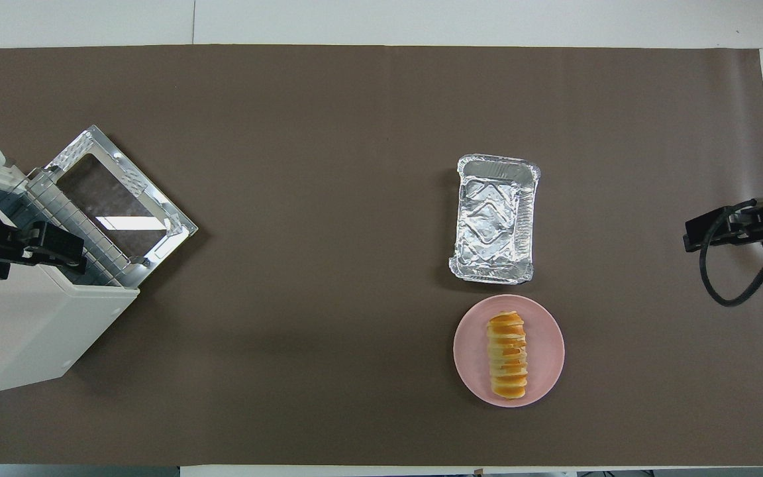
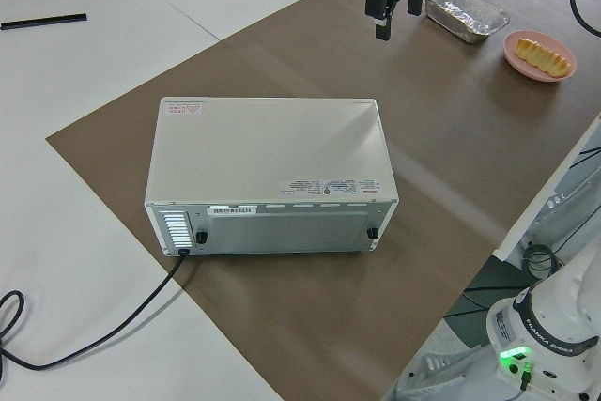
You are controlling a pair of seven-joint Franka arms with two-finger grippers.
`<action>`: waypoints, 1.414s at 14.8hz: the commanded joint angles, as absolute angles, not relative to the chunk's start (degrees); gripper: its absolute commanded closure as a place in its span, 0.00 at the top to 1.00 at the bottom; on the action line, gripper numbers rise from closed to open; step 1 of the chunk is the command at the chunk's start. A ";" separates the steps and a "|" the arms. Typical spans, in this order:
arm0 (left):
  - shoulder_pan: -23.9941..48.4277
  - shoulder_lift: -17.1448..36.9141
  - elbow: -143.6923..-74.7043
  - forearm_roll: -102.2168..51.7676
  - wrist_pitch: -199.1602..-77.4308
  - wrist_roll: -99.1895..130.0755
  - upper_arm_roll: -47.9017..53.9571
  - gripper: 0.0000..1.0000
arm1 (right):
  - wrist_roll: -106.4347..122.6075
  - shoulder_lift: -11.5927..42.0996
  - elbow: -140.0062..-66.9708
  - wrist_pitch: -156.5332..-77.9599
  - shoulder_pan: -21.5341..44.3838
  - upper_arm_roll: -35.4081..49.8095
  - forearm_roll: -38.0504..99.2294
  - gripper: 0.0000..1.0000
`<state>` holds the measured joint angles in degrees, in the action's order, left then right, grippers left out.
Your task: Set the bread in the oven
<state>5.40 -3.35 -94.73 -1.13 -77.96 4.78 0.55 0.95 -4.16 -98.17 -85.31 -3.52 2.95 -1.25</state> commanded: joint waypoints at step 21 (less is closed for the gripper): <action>4.83 -4.57 -95.80 -0.18 -78.93 4.48 0.88 1.00 | -18.28 -10.81 -152.84 -133.07 16.44 4.39 20.65 0.71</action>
